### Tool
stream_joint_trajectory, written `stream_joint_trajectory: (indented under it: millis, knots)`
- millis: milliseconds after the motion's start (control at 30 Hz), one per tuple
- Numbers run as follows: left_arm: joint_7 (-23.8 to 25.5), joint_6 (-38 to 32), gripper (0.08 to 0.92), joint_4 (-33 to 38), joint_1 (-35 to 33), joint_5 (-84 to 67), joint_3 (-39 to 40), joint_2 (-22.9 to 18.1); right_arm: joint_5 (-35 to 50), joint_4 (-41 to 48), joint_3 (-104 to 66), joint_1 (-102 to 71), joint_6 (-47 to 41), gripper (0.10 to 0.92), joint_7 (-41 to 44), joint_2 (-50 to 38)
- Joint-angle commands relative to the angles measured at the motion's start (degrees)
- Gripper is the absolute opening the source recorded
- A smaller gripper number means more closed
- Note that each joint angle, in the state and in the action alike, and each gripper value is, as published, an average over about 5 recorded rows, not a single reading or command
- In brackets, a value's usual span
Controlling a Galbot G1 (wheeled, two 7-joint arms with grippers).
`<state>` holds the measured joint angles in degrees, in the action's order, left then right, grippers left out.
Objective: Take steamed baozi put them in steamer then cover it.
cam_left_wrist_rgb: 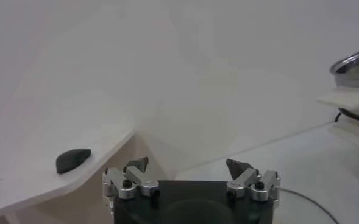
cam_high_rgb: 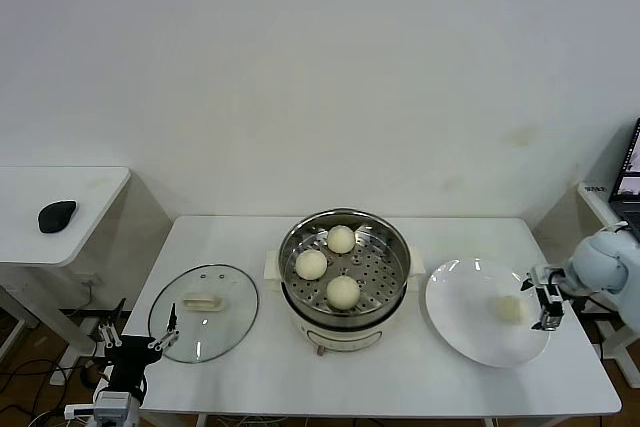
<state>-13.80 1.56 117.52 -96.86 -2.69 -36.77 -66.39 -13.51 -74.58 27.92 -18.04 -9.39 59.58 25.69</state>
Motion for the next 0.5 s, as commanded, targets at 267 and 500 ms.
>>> stream_joint_trajectory:
  millis: [267,500]
  knots:
    - [0.0,0.0,0.823,-0.1,0.1,0.0,-0.1,0.0,-2.1,5.3,-2.4,-2.3,0.4,0.811,-1.9,4.5]
    - [0.0,0.0,0.823,-0.1,0.2,0.0,-0.2,0.1,-2.4,6.1,-2.1,-1.9,0.0,0.739,-1.7,5.4]
